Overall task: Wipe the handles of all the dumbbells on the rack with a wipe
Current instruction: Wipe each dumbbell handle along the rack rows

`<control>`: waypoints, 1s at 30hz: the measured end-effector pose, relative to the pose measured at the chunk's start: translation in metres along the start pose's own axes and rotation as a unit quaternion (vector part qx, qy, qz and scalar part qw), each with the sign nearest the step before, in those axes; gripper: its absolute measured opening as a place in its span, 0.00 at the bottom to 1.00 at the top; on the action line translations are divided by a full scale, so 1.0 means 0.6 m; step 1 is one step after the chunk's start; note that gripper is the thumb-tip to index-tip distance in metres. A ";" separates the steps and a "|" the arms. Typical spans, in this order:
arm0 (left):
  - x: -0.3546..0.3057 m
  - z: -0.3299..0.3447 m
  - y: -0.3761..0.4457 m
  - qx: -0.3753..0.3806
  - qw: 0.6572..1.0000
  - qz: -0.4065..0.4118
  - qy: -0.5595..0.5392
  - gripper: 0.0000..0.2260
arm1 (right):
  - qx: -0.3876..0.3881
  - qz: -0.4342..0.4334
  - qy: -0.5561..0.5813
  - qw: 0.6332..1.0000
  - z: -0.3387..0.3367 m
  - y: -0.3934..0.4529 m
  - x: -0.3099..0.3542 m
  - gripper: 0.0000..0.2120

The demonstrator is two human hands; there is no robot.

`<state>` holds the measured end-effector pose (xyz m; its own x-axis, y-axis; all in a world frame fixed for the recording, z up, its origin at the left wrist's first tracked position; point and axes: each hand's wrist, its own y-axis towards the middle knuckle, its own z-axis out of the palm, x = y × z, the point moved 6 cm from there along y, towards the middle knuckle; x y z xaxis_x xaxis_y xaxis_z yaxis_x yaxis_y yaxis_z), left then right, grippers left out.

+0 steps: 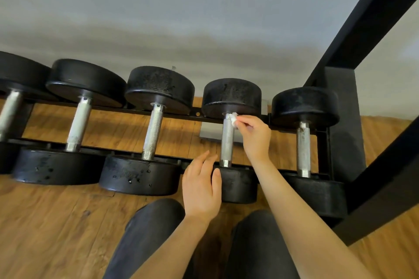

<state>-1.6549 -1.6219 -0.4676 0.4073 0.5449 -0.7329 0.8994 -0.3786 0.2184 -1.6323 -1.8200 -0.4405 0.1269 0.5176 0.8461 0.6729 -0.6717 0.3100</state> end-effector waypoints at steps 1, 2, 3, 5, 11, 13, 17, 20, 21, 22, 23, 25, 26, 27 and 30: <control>0.000 0.000 0.000 -0.001 1.000 0.000 0.002 0.24 | 0.001 -0.002 -0.005 1.000 0.002 -0.001 -0.001 0.10; 0.000 0.001 0.000 -0.002 1.000 -0.001 0.003 0.23 | 0.005 -0.003 -0.007 1.000 0.003 -0.003 -0.003 0.10; 0.000 0.001 0.000 -0.003 1.000 0.000 0.002 0.23 | 0.013 -0.003 -0.007 1.000 0.004 -0.006 -0.007 0.10; 0.002 0.002 0.001 -0.005 1.000 0.002 0.003 0.23 | 0.034 -0.006 -0.002 0.999 0.004 -0.012 -0.013 0.10; 0.002 0.001 0.002 -0.007 1.000 0.003 0.006 0.22 | 0.028 -0.016 -0.030 0.999 0.006 -0.002 -0.002 0.11; 0.001 0.001 0.002 -0.009 1.000 0.005 0.003 0.22 | 0.025 -0.026 -0.031 0.999 0.008 0.004 0.004 0.11; 0.002 0.000 0.001 -0.011 1.000 0.008 -0.003 0.21 | 0.053 -0.045 -0.046 0.997 0.008 -0.007 0.004 0.10; 0.003 0.001 0.002 -0.011 1.000 0.011 0.000 0.21 | 0.074 -0.089 -0.075 0.990 0.011 -0.020 0.008 0.10; 0.003 0.001 0.002 -0.010 1.000 0.012 0.003 0.21 | 0.070 -0.102 -0.085 0.989 0.012 -0.019 0.010 0.10; 0.003 0.002 0.002 -0.008 1.000 0.013 0.005 0.21 | 0.062 -0.107 -0.091 0.988 0.012 -0.016 0.011 0.10; 0.002 0.002 0.002 -0.006 1.000 0.014 0.007 0.21 | 0.054 -0.103 -0.092 0.989 0.012 -0.011 0.011 0.10; 0.001 0.000 0.002 -0.007 1.000 0.015 0.010 0.21 | 0.048 -0.078 -0.076 0.993 0.013 -0.003 0.010 0.11; 0.000 0.000 0.002 -0.008 1.000 0.017 0.012 0.21 | 0.047 -0.070 -0.069 0.994 0.014 0.000 0.008 0.11; 0.000 0.000 0.002 -0.008 1.000 0.019 0.013 0.21 | 0.046 -0.068 -0.066 0.994 0.014 0.000 0.007 0.11; 0.001 0.001 0.003 0.003 1.000 0.021 0.020 0.22 | 0.041 -0.077 -0.075 0.993 0.015 -0.004 0.007 0.11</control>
<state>-1.6531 -1.6227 -0.4684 0.4504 0.5578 -0.6971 0.8807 -0.4058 0.2443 -1.6269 -1.8116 -0.4414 0.1213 0.6875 0.7160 0.7493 -0.5365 0.3881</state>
